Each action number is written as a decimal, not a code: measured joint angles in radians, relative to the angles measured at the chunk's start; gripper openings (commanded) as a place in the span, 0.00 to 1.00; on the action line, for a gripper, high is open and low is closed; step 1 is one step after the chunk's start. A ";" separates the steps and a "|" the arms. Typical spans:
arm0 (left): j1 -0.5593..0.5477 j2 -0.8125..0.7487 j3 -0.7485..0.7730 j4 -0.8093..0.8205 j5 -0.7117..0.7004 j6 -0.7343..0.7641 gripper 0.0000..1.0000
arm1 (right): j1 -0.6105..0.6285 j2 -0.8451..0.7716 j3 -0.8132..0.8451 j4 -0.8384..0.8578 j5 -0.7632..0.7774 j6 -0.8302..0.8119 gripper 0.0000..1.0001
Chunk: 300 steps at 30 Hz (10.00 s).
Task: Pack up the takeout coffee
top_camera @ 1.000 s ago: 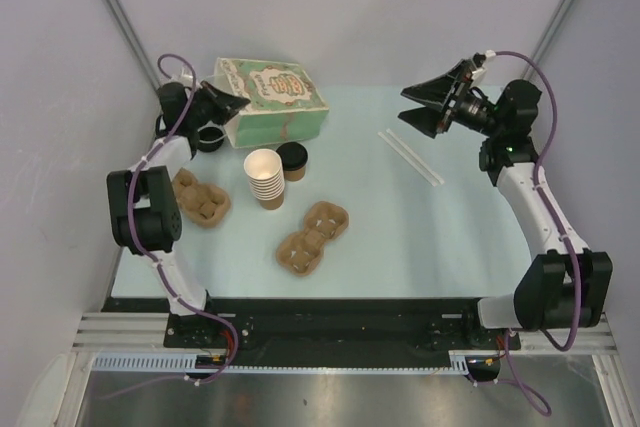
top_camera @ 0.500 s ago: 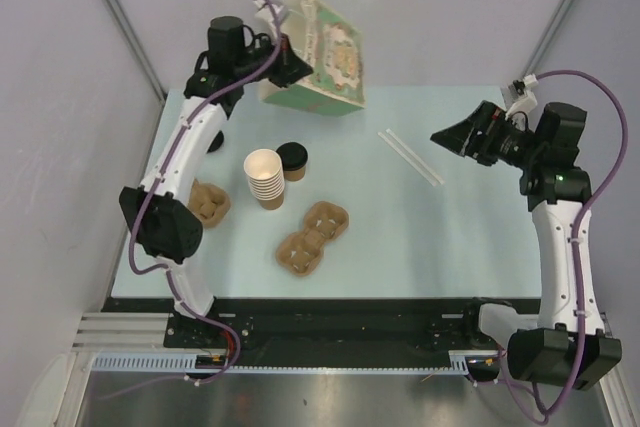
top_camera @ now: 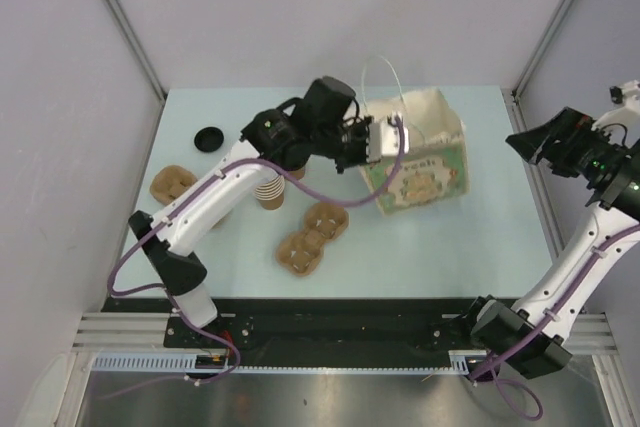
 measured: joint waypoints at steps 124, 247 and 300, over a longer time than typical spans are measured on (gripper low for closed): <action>0.266 -0.105 -0.224 0.045 0.171 -0.223 0.77 | 0.145 -0.046 -0.066 -0.202 -0.022 -0.605 0.00; -0.515 -0.393 -0.351 0.446 -0.752 0.352 0.00 | 0.824 0.011 -0.170 0.238 0.283 -0.037 0.00; -0.484 -0.417 -0.866 0.970 -0.810 0.602 0.00 | 0.880 0.030 -0.170 0.264 0.189 -0.013 0.00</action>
